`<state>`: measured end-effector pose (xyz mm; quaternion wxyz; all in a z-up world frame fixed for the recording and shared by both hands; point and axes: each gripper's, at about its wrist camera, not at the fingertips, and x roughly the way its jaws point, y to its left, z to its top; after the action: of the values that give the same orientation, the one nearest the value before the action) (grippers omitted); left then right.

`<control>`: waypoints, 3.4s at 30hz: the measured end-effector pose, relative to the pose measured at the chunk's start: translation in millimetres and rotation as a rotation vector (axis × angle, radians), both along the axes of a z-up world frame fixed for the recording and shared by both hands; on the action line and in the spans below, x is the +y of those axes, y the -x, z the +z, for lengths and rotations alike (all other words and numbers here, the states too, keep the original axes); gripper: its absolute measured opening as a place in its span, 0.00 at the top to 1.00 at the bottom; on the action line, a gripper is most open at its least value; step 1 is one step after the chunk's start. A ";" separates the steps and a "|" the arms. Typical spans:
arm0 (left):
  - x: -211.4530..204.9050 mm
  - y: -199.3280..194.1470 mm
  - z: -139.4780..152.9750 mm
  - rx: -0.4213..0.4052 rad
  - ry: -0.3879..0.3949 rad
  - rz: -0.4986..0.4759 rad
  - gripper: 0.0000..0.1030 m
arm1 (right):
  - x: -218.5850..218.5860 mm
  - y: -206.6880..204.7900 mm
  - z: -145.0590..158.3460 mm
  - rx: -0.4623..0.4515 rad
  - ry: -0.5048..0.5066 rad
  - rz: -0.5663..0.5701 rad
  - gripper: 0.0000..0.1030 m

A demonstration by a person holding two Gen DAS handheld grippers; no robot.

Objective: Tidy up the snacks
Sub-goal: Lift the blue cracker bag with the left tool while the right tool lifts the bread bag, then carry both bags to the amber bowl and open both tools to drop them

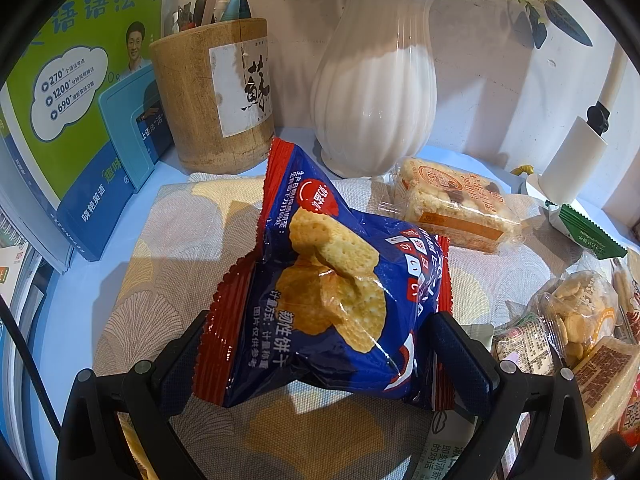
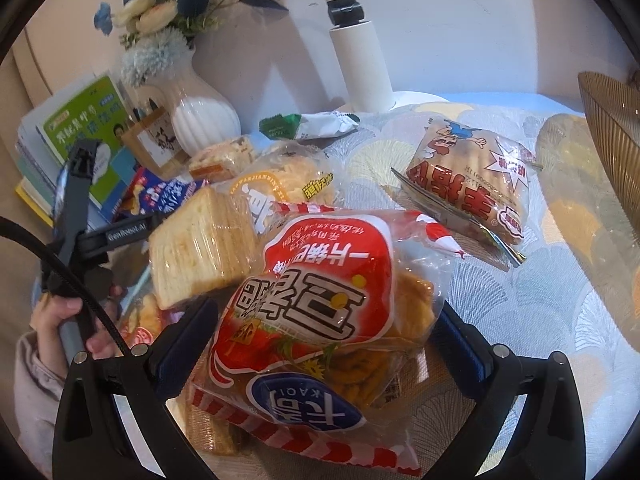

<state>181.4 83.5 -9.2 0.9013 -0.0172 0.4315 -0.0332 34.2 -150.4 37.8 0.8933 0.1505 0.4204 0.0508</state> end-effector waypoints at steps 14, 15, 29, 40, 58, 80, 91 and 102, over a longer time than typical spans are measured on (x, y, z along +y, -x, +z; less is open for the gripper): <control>-0.7 23.6 20.1 -0.156 -0.049 0.023 0.69 | -19.9 24.0 12.7 -0.136 -0.123 -0.032 0.40; 2.7 22.6 19.5 -0.149 -0.031 0.025 0.69 | -20.3 25.1 13.3 -0.145 -0.126 -0.032 0.40; 18.9 30.2 23.8 -0.191 0.116 0.011 0.70 | -29.8 30.7 14.1 -0.186 -0.195 -0.038 0.40; 24.1 34.9 29.7 -0.223 0.166 0.027 0.70 | -31.8 35.1 15.9 -0.198 -0.234 -0.033 0.40; 25.5 38.0 30.0 -0.234 0.182 0.021 0.70 | -29.0 34.1 17.3 -0.198 -0.227 -0.009 0.40; 25.6 39.9 30.5 -0.246 0.186 0.023 0.70 | -29.7 32.1 15.1 -0.185 -0.238 -0.006 0.40; 22.3 42.8 30.4 -0.260 0.153 0.035 0.70 | -22.1 30.9 14.0 -0.185 -0.207 0.002 0.40; -39.0 75.4 119.1 -0.287 0.095 -0.020 0.70 | -80.4 28.0 103.5 -0.250 -0.184 -0.005 0.40</control>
<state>106.0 44.6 109.9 0.9515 -0.0507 0.2965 -0.0650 6.1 -230.8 141.3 0.9212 0.2255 0.2991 0.1052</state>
